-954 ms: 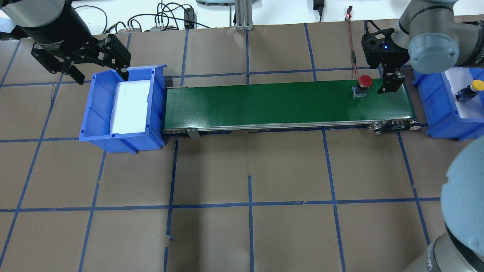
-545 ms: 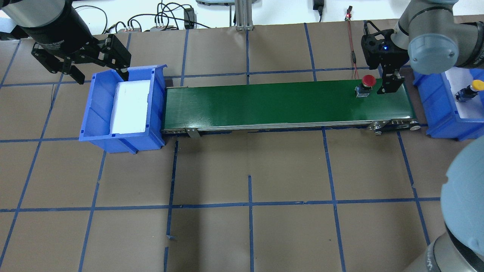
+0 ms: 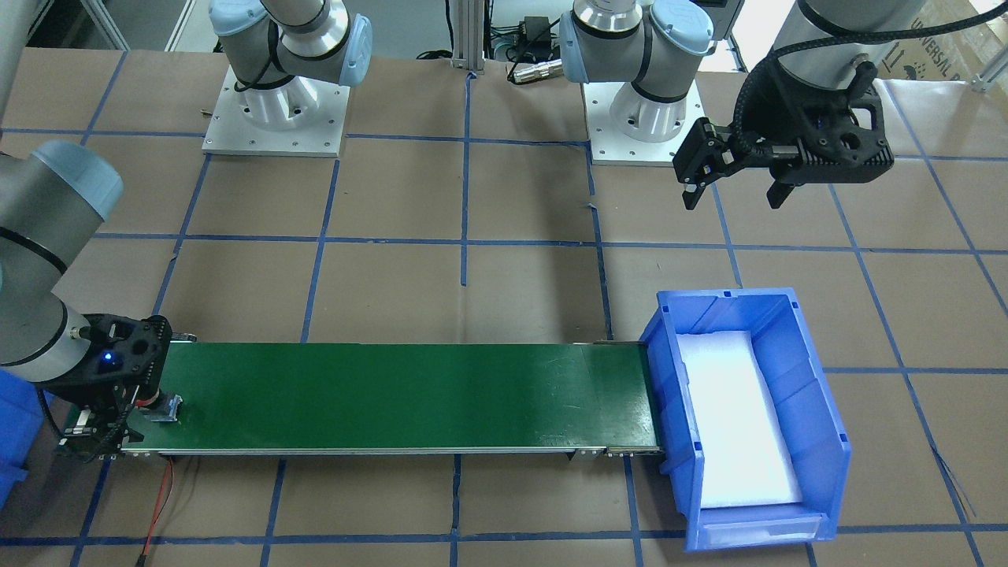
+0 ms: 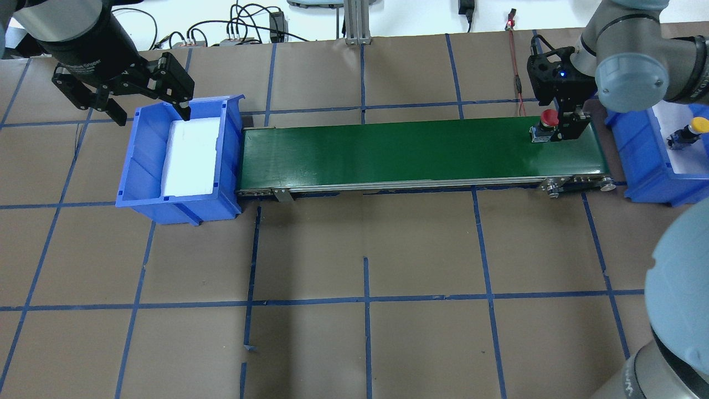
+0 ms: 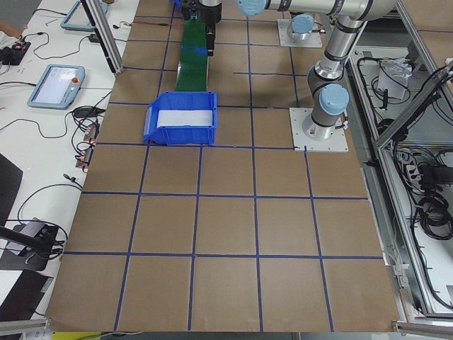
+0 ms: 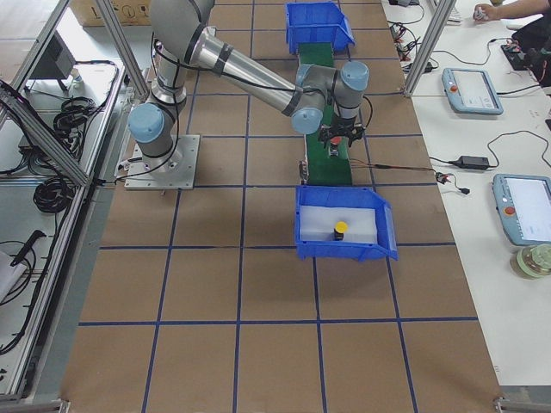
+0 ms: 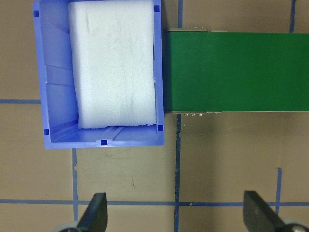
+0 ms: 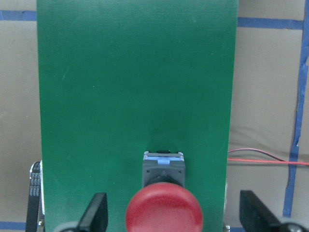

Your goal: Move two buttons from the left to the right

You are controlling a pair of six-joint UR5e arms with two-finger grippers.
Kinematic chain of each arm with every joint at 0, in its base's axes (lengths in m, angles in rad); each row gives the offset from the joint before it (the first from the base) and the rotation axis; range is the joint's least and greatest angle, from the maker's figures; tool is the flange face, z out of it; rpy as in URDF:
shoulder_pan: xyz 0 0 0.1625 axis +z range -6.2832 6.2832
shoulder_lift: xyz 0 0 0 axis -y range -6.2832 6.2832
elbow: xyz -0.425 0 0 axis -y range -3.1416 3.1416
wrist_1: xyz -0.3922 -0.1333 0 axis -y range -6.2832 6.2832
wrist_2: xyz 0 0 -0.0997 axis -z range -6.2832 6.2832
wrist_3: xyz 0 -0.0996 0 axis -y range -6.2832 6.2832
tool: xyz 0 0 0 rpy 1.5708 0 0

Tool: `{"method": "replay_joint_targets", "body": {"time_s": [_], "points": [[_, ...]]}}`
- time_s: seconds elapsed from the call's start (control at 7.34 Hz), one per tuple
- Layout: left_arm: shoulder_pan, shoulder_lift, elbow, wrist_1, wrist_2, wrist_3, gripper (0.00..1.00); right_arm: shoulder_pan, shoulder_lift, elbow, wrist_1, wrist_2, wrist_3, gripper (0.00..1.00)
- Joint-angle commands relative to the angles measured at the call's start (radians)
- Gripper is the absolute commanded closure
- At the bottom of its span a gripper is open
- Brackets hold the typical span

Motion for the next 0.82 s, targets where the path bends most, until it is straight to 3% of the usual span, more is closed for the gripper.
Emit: {"method": "replay_joint_targets", "body": {"time_s": [0.0,0.14,0.27,0.68], "points": [[-0.001,0.017,-0.009,-0.050,0.002,-0.003,0.00,-0.001,-0.001,0.000,0.000,-0.007,-0.014,0.62],[-0.001,0.018,0.007,-0.093,0.014,-0.002,0.00,-0.003,-0.001,-0.004,-0.002,-0.013,-0.026,0.81],[-0.003,0.031,0.003,-0.092,0.040,-0.005,0.00,-0.006,-0.003,-0.009,-0.002,-0.017,-0.029,0.89],[0.002,0.026,-0.015,-0.079,0.042,0.012,0.00,-0.016,-0.019,-0.091,0.010,-0.061,-0.063,0.92]]}}
